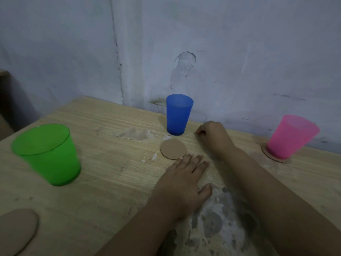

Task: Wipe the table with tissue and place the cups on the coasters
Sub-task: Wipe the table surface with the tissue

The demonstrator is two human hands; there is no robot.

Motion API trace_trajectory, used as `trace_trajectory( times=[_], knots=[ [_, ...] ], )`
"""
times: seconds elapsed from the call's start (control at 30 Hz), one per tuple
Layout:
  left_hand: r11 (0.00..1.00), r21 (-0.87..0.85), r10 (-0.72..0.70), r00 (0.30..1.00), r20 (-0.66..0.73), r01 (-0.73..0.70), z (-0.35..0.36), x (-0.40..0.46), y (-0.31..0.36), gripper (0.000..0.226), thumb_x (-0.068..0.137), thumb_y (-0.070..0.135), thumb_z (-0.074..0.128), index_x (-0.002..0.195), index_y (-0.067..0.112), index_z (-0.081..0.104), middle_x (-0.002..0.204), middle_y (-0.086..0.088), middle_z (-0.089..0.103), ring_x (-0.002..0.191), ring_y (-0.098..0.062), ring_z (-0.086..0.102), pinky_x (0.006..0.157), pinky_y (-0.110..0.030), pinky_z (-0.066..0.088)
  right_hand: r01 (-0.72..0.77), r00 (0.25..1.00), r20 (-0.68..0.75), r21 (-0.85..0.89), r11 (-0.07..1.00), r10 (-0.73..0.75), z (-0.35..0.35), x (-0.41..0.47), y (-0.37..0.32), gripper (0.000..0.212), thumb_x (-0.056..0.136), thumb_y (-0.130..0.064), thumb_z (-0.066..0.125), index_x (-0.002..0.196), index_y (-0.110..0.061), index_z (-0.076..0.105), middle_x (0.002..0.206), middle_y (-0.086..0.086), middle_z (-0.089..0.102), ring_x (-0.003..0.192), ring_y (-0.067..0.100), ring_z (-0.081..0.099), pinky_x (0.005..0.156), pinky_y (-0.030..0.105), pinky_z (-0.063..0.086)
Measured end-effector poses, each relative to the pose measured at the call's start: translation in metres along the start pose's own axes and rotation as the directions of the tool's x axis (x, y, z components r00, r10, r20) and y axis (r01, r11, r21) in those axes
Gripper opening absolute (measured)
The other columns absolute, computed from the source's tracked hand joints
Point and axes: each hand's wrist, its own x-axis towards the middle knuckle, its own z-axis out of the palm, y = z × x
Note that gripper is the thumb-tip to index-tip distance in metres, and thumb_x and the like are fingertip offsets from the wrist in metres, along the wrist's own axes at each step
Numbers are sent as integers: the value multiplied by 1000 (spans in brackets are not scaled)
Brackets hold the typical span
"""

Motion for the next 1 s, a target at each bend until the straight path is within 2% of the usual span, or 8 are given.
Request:
trace_trajectory(
  times=[0.07,0.17,0.33,0.53,0.63,0.77,0.87,1.0],
  knots=[
    [1000,-5,-2,1000,-17,2,1,1,0,62,95,54,26,151,31,11,160,10,7,145,-5,-5,112,-23,-10,47,999,11,8,999,-47,4,-16,-1,22,85,-5,54,95,-7,73,98,11,70,92,25,61,84,29,46],
    [1000,-18,0,1000,-18,0,2,1,0,62,95,55,26,151,31,12,160,10,6,145,-6,-5,112,-23,-10,25,1000,2,31,999,-25,-1,-23,8,19,85,-8,58,95,-11,74,97,8,70,91,21,62,79,20,40],
    [1000,-25,1,1000,-25,-1,3,1,-2,62,95,55,25,151,32,11,160,10,6,145,-6,-5,111,-22,-11,-51,998,-21,2,999,51,4,3,-6,26,86,-2,50,98,-4,72,103,15,68,95,26,61,91,35,47],
    [1000,-4,8,998,-59,-8,5,0,-2,63,93,56,25,150,31,13,159,10,10,145,-5,-2,108,-20,-17,95,991,99,-73,993,-88,2,-20,-10,27,85,-5,52,101,-12,72,103,8,69,98,23,58,87,31,45],
    [1000,-10,17,998,-60,-17,4,3,-3,63,94,56,24,151,31,11,160,10,8,145,-6,-3,110,-20,-13,110,992,73,-72,991,-105,3,-8,-10,26,88,-6,51,104,-10,71,105,11,67,97,25,58,88,32,45],
    [1000,-22,-5,1000,-4,5,2,3,-2,63,95,56,24,151,31,10,160,10,5,145,-6,-6,112,-22,-10,7,998,66,-108,994,0,6,18,-2,23,87,-5,52,101,-2,70,103,17,65,92,29,59,86,36,48],
    [1000,-26,-4,1000,21,5,1,4,-2,62,95,55,25,151,30,12,160,9,5,145,-7,-5,111,-23,-11,-112,990,68,-116,987,121,-3,23,18,21,86,-8,56,100,-2,71,104,18,67,96,31,61,92,37,47],
    [1000,-27,-2,1000,22,3,3,3,-5,62,95,55,24,151,30,12,160,8,5,145,-8,-5,113,-25,-9,-136,990,33,-98,986,140,-8,-2,22,21,83,-2,57,95,-3,74,103,15,71,95,28,64,91,33,47]
  ],
)
